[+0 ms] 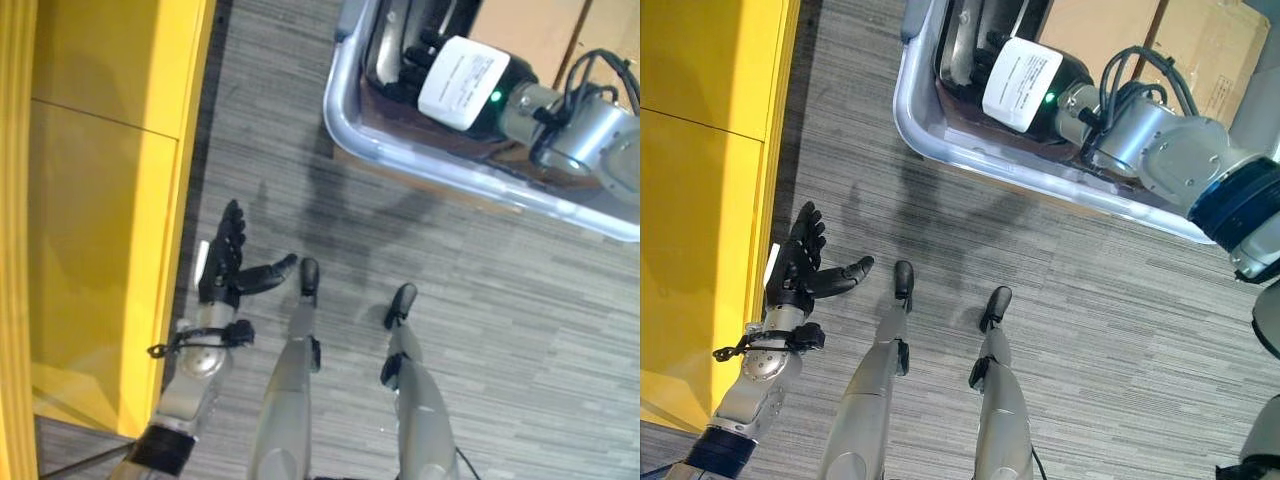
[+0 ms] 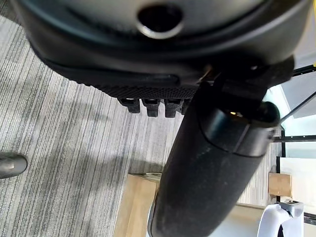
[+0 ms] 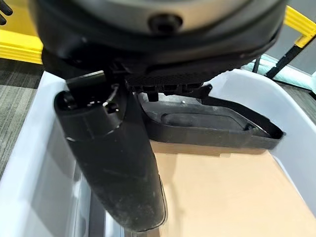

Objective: Move parts from the plastic box to the shelf.

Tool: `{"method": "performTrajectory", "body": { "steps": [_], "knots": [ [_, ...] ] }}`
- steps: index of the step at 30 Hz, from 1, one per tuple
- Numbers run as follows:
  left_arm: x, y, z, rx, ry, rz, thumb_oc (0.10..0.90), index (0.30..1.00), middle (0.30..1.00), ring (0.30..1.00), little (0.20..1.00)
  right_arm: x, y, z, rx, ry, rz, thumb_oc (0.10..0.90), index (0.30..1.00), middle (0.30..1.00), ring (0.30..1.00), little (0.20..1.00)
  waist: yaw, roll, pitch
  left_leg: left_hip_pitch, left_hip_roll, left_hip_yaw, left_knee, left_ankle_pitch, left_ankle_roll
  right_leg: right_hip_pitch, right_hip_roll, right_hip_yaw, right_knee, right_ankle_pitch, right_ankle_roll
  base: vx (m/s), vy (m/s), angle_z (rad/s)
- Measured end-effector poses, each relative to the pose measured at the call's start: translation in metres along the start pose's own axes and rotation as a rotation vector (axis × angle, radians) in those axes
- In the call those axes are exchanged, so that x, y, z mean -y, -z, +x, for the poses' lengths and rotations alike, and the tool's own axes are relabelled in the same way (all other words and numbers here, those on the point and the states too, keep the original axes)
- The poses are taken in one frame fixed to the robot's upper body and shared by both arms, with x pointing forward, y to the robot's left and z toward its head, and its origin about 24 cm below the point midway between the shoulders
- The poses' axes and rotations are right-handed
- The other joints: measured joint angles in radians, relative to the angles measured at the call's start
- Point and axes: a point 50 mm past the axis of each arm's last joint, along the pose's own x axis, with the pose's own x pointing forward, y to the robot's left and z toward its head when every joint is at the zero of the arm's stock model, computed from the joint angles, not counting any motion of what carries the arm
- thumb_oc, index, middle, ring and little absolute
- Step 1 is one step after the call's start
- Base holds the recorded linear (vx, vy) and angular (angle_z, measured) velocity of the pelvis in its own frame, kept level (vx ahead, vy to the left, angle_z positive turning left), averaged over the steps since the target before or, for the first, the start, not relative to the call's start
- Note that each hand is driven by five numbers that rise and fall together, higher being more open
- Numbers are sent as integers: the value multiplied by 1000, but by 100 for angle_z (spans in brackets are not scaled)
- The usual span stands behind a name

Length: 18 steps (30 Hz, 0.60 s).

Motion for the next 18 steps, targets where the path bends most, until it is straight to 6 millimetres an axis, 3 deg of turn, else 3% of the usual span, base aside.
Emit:
{"method": "performTrajectory", "body": {
  "steps": [12, 18],
  "knots": [
    [-5, -4, 2, 9, 11, 32, 900, 1000, 1000, 1000, 1000, 19, -21, -9, 145, 31, 59, 900, 1000, 1000, 1000, 1000, 20, -19, 1, 9, 0, -7, 5, 1, -1, 15, 1, -5, -1, 1, -1, 0, 0, 0],
    [-5, -2, 1, 3, 14, 37, 900, 1000, 1000, 1000, 1000, 22, -22, -19, 168, 29, 112, 900, 1000, 1000, 1000, 1000, 20, -22, -1, 33, -2, -12, 4, 2, -2, 41, -1, -7, -1, 1, -1, 0, 0, 0]
  ]
}}
